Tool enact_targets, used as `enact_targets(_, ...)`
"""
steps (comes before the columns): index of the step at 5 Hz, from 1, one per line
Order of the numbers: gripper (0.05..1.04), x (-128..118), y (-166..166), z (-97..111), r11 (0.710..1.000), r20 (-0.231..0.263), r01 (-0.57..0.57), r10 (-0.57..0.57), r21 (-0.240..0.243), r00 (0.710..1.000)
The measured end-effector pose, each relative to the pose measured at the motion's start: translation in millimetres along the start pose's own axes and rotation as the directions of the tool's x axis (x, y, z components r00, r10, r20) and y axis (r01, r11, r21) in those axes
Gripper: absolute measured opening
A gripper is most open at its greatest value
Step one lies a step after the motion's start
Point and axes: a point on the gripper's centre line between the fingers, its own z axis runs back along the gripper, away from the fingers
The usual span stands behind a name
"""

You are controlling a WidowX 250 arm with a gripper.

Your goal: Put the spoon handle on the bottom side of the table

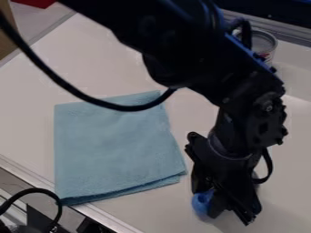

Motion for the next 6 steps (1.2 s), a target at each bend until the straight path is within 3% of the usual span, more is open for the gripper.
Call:
enact_targets(1,0.361,2,-1,-2,0.992,0.027,-0.13,0.13,0.003,0.991)
enact_targets(2,0.361,6,6,-3,0.968,0.037,-0.251,0.252,-0.031,0.967)
enact_targets(3,0.361,9,13,-5,0.929,0.048,-0.356,0.363,-0.104,0.931)
enact_targets(4,0.361,13,15,-5,0.903,0.058,-0.414,0.422,-0.116,0.905)
enact_targets(5,0.428,12,17,-7,0.901,-0.002,-0.425,0.426,-0.086,0.905)
enact_targets(6,0.727,13,16,-7,0.919,-0.037,-0.392,0.39,-0.045,0.92)
